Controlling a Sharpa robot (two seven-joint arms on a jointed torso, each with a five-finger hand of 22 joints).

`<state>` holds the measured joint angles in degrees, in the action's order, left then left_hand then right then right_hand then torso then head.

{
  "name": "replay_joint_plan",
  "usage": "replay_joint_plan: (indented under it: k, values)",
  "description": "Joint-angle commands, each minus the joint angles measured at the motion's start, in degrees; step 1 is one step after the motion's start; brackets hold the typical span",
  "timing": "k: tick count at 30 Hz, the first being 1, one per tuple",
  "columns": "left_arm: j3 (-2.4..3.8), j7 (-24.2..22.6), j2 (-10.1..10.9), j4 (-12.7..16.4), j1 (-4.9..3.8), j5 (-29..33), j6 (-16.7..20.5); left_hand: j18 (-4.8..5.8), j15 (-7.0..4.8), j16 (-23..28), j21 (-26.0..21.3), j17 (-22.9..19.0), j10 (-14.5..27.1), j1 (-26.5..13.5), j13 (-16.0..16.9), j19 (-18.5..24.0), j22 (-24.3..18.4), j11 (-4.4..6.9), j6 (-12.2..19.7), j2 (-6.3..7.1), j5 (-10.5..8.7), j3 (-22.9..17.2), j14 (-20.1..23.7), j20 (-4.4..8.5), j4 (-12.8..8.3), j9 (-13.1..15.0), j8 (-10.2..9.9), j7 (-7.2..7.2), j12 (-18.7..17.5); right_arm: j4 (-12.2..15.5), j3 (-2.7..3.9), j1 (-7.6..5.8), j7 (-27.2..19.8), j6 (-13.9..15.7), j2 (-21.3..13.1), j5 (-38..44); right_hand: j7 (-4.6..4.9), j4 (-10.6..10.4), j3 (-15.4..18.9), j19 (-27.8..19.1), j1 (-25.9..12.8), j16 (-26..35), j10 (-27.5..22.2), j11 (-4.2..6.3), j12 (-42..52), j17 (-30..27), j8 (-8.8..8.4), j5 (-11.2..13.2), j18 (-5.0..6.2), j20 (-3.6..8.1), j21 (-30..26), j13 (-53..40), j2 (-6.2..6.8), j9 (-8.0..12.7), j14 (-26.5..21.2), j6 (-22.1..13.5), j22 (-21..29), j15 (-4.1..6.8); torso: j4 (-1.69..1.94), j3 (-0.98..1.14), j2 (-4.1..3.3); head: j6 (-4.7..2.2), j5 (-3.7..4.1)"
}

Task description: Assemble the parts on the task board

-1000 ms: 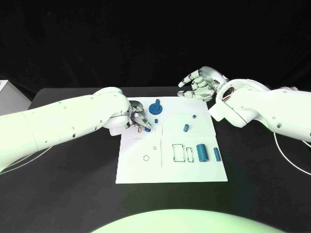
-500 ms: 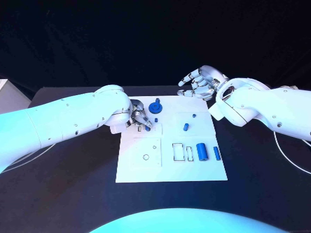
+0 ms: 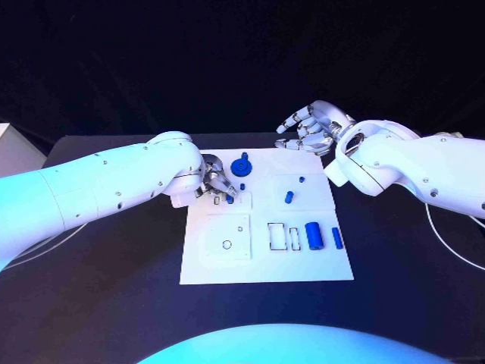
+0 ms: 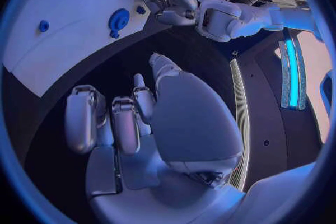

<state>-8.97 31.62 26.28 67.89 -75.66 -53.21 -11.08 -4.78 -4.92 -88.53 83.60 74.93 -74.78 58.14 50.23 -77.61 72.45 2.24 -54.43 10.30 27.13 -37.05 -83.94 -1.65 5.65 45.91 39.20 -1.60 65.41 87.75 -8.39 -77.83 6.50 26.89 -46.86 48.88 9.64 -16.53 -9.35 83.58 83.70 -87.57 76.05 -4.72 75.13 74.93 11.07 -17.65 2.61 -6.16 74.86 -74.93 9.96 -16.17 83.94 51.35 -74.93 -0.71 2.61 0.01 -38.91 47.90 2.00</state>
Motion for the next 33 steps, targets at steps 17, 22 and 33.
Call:
replay_joint_plan:
  k: [17,22,33]
  values:
    - [-0.40,0.7,0.4,0.0,0.60,0.8,-1.8,0.98,-0.35,-0.4,-0.5,12.5,0.1,-1.4,0.4,-0.5,0.1,0.06,-1.3,1.11,-10.16,8.1,-5.3,0.22,4.2,-0.3,-1.7,0.07,0.3,0.0,0.01,0.04,-0.5,-0.6,-0.2,0.1,-0.11,0.1,-0.3,-0.2,-0.7,0.3,-0.3,0.08,-0.3,10.2,0.36,-0.3,0.87,0.05,-0.3,-0.4,0.26,0.1,4.6,-0.5,-5.2,0.45,0.00,-0.02,0.07,-0.13,0.16]
    - [-0.36,0.6,1.0,0.3,0.61,0.4,-1.1,0.98,-0.34,-0.5,-0.6,12.6,0.1,-1.4,0.4,-0.5,0.1,0.05,-1.5,1.23,-10.52,9.1,-5.4,0.22,5.1,-0.3,-1.8,0.06,0.3,0.0,0.01,0.05,-0.6,-0.5,-0.3,0.1,-0.11,0.1,-0.3,-0.2,-0.7,0.3,-0.3,0.08,-0.3,10.2,0.36,-0.3,0.87,0.05,-0.3,-0.4,0.26,0.1,4.6,-0.5,-5.2,0.45,0.03,-0.04,0.06,-0.17,0.21]
    - [1.39,0.5,3.4,2.4,0.56,-0.6,1.3,0.98,-0.27,-0.3,-0.6,12.2,0.3,-0.9,0.3,-0.6,0.2,-0.04,-1.5,1.70,-13.01,12.3,-5.2,0.16,8.2,-0.1,-2.1,-0.03,0.2,0.0,0.01,0.10,-0.7,-0.5,-0.5,0.0,-0.09,0.0,-0.3,-0.3,-1.1,0.5,-0.4,0.06,-0.4,9.9,0.41,-0.2,0.94,0.05,-0.7,-0.3,0.35,0.1,4.6,-0.6,-5.0,0.44,0.03,-0.02,0.13,-0.36,0.44]
